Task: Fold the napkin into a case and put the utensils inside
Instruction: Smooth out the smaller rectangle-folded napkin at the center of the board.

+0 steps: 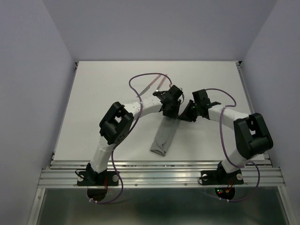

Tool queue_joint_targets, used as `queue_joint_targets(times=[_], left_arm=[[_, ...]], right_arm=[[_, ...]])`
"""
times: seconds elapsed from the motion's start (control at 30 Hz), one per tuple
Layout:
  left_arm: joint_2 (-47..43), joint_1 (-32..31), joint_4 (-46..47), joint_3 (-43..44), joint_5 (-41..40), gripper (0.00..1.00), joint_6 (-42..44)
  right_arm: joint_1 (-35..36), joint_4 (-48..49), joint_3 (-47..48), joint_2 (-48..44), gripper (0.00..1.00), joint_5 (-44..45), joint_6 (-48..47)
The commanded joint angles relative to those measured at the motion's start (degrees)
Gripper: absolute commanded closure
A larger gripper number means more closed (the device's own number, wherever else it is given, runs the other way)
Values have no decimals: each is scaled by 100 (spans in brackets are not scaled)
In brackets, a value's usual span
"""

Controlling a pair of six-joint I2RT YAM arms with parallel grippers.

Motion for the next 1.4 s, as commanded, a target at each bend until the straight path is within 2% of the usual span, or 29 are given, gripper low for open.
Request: queue_joint_targets(times=[0.0,0.13,0.23,0.4,0.43,0.5,0.7,0.8,0.9,1.37], left_arm=[[30,-99,-209,410,-171,53,38],[110,-135,-236,445,-171,50,46],[127,-135,-236,454,-171,59,46],[127,-135,-245,454,-171,80,64],[110,-135,-253,462,-171,90,73],[92,-135,-262,463,-171,100,73],[-232,-117,62,217,48,100,55],[-347,-21,396,-2,714,100,-49],[-444,32,625,-135,1040,100,-155],[-505,190,819,-249,1437,100,-393]], right_arm=[[5,257,83,-146,77,-49,-84],[5,248,100,-163,77,-49,-67],[5,248,101,-190,77,-41,-58],[5,248,101,-216,77,-41,-49],[5,248,92,-225,77,-41,-49],[5,248,83,-234,76,-41,-49],[5,248,65,-269,77,-49,-58],[5,248,74,-269,77,-49,-67],[5,248,83,-260,77,-49,-76],[5,283,-163,-49,77,205,-137]])
